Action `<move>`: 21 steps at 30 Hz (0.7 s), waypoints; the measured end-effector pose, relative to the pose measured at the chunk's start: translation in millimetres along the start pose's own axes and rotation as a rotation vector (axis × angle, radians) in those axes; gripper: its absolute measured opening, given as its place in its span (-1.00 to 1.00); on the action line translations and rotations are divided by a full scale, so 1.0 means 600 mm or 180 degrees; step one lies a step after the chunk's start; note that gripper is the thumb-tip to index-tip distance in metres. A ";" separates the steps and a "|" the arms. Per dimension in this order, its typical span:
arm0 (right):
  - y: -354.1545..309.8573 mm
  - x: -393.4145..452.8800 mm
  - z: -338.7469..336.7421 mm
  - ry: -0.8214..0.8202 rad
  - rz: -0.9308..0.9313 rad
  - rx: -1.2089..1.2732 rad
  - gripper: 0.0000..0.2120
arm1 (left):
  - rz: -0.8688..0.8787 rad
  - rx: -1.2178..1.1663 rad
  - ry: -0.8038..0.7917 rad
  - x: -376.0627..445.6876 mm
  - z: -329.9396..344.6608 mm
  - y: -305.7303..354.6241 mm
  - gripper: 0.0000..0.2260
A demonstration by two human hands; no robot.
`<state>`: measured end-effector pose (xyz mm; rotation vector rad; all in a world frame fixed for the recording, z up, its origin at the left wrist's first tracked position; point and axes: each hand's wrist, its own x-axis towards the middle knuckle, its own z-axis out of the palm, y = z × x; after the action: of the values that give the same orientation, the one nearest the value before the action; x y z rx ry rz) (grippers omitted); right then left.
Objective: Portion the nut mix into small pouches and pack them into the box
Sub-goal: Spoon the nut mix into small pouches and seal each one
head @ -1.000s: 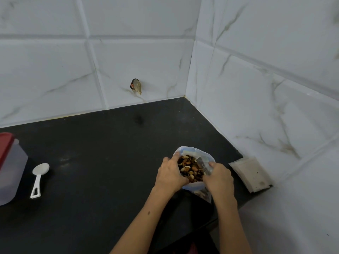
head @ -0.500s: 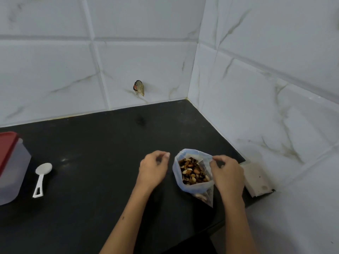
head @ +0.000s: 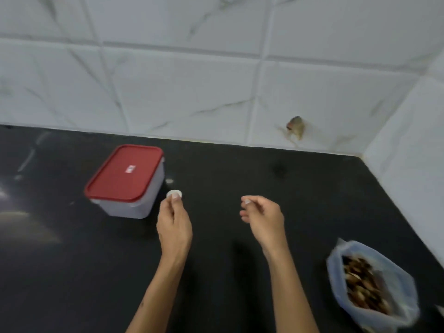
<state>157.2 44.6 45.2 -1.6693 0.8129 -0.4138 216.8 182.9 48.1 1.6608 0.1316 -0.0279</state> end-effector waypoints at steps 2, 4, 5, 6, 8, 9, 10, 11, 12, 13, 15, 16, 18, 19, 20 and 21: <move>-0.001 0.007 0.073 -0.0439 0.0282 0.0144 -0.84 | -0.0083 0.0111 0.0013 0.025 -0.028 -0.009 -0.61; -0.001 0.011 0.138 -0.0725 0.0543 0.0199 -0.87 | -0.0152 0.0140 -0.0049 0.042 -0.049 -0.008 -0.63; 0.001 0.013 0.163 -0.0794 0.0637 0.0251 -0.86 | -0.0191 0.0149 -0.0155 0.046 -0.055 -0.006 -0.66; 0.004 0.015 0.188 -0.0841 0.0700 0.0275 -0.85 | -0.0242 0.0157 -0.0289 0.053 -0.064 -0.007 -0.63; 0.012 0.020 0.231 -0.0828 0.0788 0.0195 -0.85 | -0.0371 0.0207 -0.0603 0.068 -0.078 -0.017 -0.52; 0.015 0.023 0.248 -0.0777 0.0838 0.0094 -0.87 | -0.0437 0.0243 -0.0728 0.076 -0.083 -0.024 -0.49; 0.019 0.026 0.261 -0.0706 0.0877 -0.0022 -0.89 | -0.0478 0.0255 -0.0835 0.080 -0.086 -0.027 -0.48; 0.021 0.027 0.273 -0.0628 0.0884 -0.0128 -0.91 | -0.0495 0.0230 -0.0916 0.084 -0.090 -0.030 -0.48; 0.021 0.027 0.282 -0.0550 0.0869 -0.0224 -0.91 | -0.0517 0.0205 -0.1000 0.087 -0.092 -0.032 -0.49; 0.021 0.027 0.288 -0.0475 0.0836 -0.0306 -0.90 | -0.0532 0.0166 -0.1046 0.091 -0.094 -0.034 -0.53; 0.020 0.025 0.297 -0.0379 0.0758 -0.0383 -0.88 | -0.0604 0.0167 -0.1054 0.099 -0.094 -0.035 -0.66; 0.020 0.025 0.301 -0.0363 0.0735 -0.0370 -0.87 | -0.0635 0.0200 -0.1049 0.104 -0.095 -0.035 -0.66; 0.020 0.024 0.307 -0.0371 0.0738 -0.0293 -0.87 | -0.0617 0.0259 -0.1142 0.118 -0.096 -0.049 -0.52; 0.019 0.024 0.309 -0.0372 0.0742 -0.0266 -0.87 | -0.0608 0.0300 -0.1174 0.123 -0.095 -0.054 -0.44; 0.019 0.024 0.309 -0.0370 0.0741 -0.0247 -0.87 | -0.0610 0.0288 -0.1171 0.124 -0.095 -0.055 -0.39; 0.019 0.024 0.307 -0.0351 0.0739 -0.0219 -0.88 | -0.0619 0.0226 -0.1208 0.125 -0.095 -0.053 -0.38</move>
<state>284.9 163.9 -15.9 -1.6230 0.9346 -0.1329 284.4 247.3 14.9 1.6787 0.0028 -0.4967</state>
